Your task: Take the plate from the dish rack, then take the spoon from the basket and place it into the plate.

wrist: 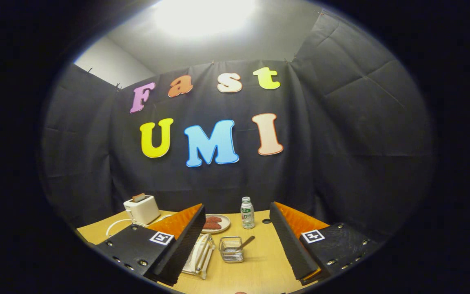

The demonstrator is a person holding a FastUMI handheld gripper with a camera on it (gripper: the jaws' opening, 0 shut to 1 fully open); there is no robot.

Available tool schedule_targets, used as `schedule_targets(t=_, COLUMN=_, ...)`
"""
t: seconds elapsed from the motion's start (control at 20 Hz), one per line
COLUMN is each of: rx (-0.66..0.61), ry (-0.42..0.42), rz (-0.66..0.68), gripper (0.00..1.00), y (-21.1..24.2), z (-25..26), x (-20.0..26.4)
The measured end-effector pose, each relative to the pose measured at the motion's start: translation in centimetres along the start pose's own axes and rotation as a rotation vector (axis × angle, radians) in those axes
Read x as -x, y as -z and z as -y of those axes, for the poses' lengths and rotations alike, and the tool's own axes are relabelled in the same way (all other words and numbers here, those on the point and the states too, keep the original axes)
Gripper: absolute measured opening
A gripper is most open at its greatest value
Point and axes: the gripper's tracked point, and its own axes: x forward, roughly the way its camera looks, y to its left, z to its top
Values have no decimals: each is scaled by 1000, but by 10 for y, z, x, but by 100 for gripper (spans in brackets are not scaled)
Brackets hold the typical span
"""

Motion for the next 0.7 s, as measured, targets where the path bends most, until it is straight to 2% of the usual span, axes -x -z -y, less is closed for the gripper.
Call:
schedule_targets(t=0.35, rx=10, ry=-110, rz=-44, gripper=98, y=2, z=-54, x=-50)
schedule_targets(t=0.7, rx=-74, ry=-196, rz=-381, gripper=98, y=64, z=-101, x=-104)
